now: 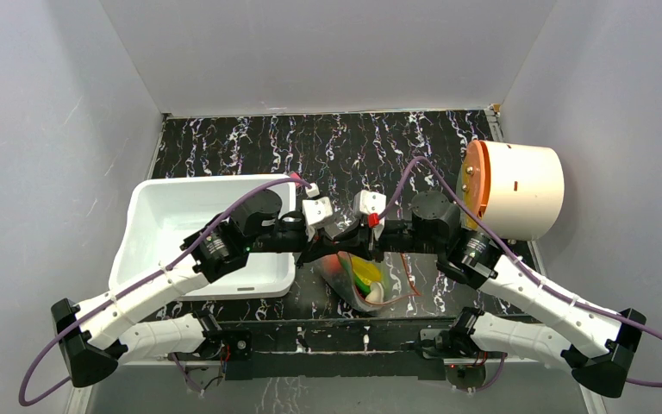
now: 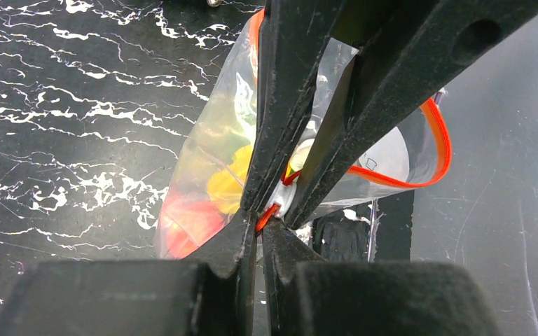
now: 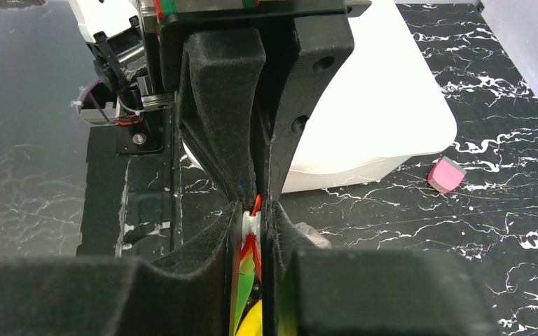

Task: Place the food in the zip-top bag and seal the zipper
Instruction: Zip the zipper food storage bag at the center of the board.

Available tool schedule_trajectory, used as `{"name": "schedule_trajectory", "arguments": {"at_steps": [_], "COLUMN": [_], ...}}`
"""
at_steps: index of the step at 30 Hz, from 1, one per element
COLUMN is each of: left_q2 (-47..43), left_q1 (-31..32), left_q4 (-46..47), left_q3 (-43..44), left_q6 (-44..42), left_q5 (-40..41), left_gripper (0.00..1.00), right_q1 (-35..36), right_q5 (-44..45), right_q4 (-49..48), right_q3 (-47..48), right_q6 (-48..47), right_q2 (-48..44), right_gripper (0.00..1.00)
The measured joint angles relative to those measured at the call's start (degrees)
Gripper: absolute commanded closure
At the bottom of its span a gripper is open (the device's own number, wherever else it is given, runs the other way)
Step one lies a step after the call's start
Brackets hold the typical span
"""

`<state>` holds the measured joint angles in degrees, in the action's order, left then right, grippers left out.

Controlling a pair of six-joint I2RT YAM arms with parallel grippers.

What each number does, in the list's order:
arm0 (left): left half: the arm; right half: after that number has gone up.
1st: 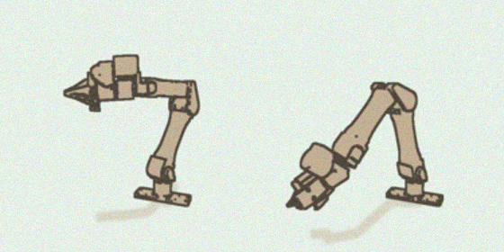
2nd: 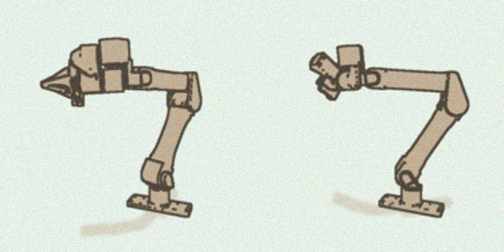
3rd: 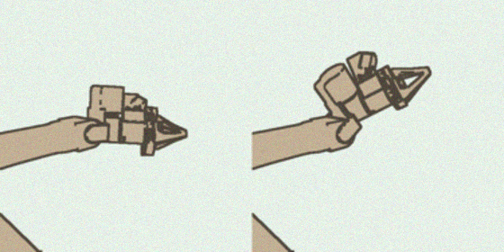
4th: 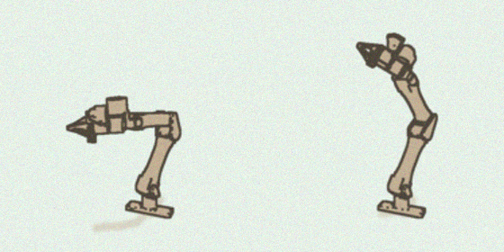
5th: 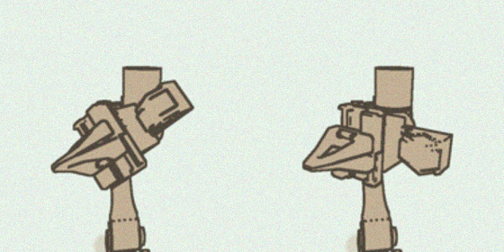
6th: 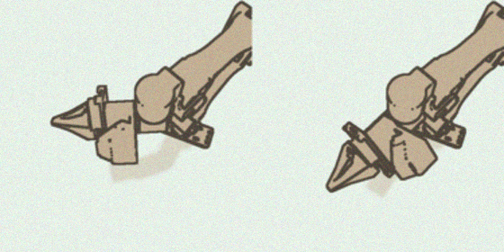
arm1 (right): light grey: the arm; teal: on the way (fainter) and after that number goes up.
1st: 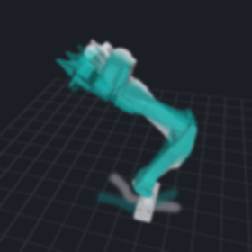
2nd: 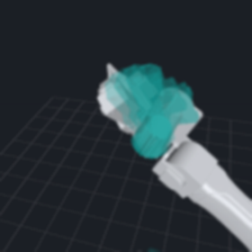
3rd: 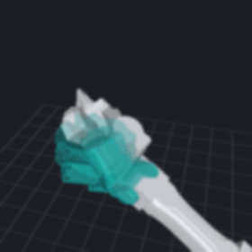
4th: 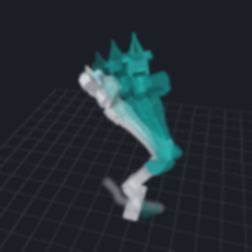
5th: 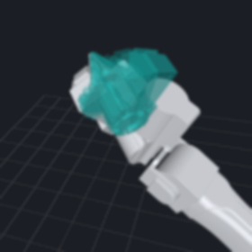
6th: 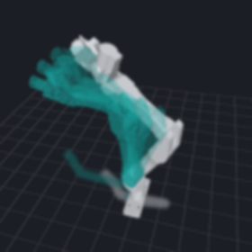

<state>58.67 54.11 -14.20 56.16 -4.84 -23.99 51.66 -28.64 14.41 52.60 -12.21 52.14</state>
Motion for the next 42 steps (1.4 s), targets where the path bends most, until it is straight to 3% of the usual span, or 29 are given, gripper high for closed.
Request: {"name": "schedule_trajectory", "arguments": {"at_steps": [3,7,27,28,30,32,42], "left_q2": [0.0,-0.3,-6.6,-6.6,-6.8,-6.8,-4.4], "left_q1": [0.0,0.0,0.1,0.1,0.1,0.1,0.1], "left_q4": [-0.2,-0.4,1.3,1.4,1.6,1.6,0.9], "left_q3": [0.0,0.0,-1.9,-2.1,-2.5,-2.6,-2.0], "left_q6": [0.0,-0.1,0.0,0.0,0.2,0.7,0.5], "left_q5": [0.0,0.0,2.5,2.5,2.5,2.8,1.8], "left_gripper": [1.0,1.0,1.0,0.98,0.81,0.7,0.59], "right_q1": [0.2,0.6,1.1,1.1,1.1,1.1,0.7], "right_q5": [1.0,1.8,4.7,4.7,4.5,4.5,1.7], "right_q4": [0.2,0.6,6.1,6.3,6.5,6.5,4.4], "right_q3": [0.0,0.0,1.7,1.8,1.9,1.9,1.9], "right_q6": [-0.3,-1.3,-5.9,-6.0,-5.9,-5.9,-3.7], "right_q2": [-0.1,-0.2,-1.9,-1.9,-1.9,-2.0,-1.1], "right_gripper": [0.92,1.0,1.0,1.0,1.0,1.0,1.0]}}
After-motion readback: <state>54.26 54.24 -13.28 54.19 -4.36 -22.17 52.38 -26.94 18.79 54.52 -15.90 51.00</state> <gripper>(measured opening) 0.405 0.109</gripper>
